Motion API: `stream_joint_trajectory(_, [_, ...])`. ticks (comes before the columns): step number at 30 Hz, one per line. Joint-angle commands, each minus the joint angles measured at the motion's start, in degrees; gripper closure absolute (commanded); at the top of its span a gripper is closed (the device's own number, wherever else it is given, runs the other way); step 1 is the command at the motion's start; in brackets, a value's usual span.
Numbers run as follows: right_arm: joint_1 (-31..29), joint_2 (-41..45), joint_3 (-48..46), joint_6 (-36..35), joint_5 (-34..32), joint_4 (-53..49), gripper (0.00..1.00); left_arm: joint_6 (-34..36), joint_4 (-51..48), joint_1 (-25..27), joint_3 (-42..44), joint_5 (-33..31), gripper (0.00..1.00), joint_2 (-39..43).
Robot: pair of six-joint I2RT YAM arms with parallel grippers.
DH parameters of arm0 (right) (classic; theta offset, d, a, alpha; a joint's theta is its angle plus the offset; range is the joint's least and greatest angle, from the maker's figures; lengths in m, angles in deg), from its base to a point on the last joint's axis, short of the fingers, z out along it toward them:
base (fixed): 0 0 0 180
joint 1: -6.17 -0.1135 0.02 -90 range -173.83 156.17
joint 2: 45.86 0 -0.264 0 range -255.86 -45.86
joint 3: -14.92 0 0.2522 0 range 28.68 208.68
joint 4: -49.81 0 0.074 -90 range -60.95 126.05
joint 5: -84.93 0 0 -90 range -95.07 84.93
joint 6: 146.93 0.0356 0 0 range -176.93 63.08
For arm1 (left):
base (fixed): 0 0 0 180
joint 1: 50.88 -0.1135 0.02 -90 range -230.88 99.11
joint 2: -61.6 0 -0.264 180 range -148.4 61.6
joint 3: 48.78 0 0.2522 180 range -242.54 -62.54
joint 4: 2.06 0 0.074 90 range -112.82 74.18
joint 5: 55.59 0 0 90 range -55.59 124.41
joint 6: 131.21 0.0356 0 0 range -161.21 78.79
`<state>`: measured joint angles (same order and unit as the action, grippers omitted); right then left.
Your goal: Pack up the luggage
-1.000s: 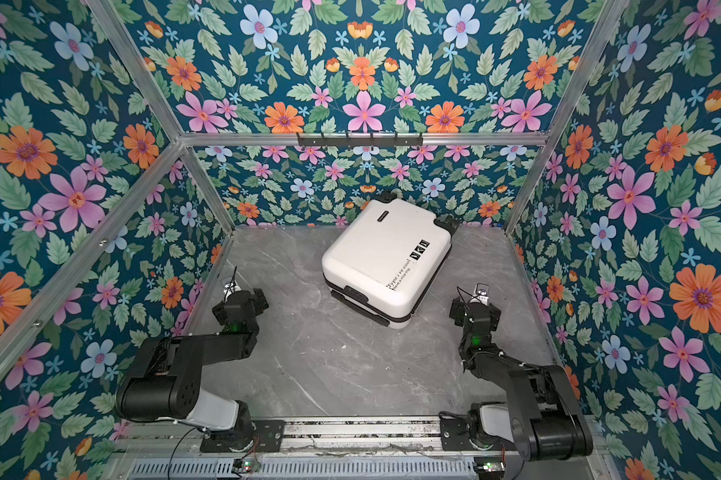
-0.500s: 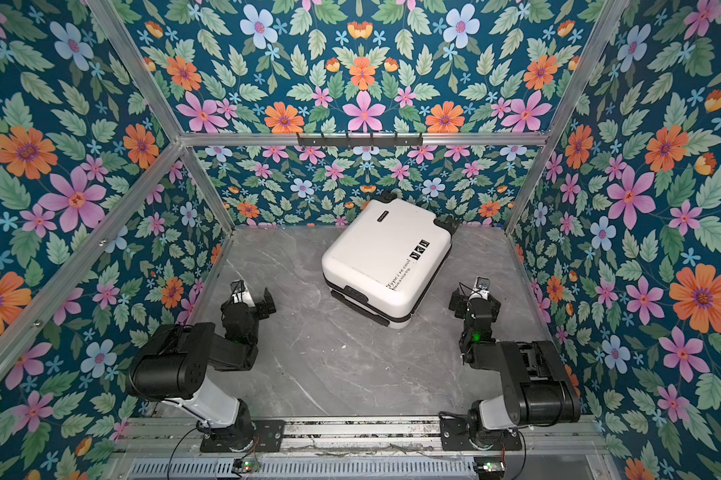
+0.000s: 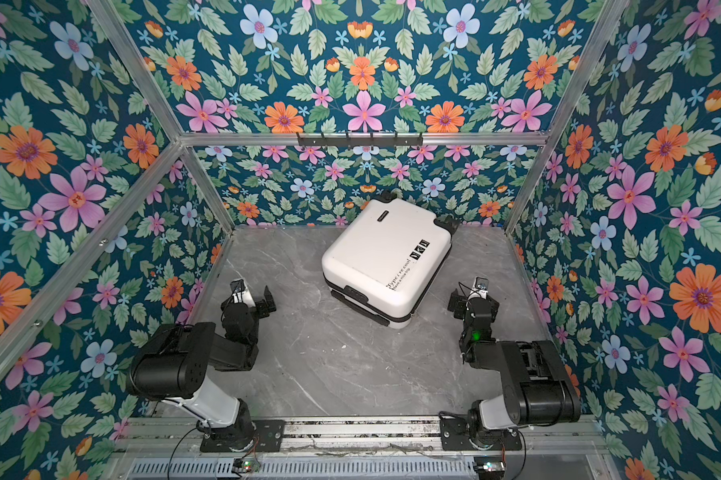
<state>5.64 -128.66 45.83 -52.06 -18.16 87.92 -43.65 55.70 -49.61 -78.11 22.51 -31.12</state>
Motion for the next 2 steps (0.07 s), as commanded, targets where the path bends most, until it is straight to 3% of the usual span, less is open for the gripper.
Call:
stream_joint_trajectory(1, [0.2,0.1,0.3,0.9,0.7,-0.3,0.01,0.6,1.8,0.0,-0.2,0.4,0.00,0.0])
stream_joint_trajectory(2, [0.2,0.3,0.1,0.7,0.7,-0.2,0.01,0.7,1.6,0.0,-0.2,0.4,0.00,0.1])
